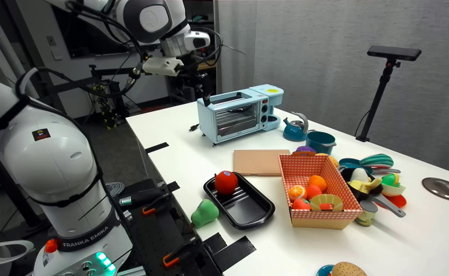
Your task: Put the orange plush toy in the box
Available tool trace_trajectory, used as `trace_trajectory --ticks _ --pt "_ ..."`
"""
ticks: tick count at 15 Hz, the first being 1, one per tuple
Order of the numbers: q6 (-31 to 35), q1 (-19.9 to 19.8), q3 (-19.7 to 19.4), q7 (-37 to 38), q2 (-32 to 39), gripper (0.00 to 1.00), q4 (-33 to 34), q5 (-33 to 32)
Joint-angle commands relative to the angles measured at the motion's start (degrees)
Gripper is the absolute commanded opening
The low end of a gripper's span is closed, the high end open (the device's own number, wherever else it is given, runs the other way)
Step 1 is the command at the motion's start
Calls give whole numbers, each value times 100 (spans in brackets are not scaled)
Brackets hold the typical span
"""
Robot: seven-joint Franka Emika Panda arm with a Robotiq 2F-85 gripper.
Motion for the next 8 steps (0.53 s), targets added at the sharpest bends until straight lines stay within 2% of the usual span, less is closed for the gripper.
trace_trajectory --ticks 1,8 --pt "-17 40 -40 29 3 100 12 -38" --pt "-17 46 -46 20 30 100 12 -36"
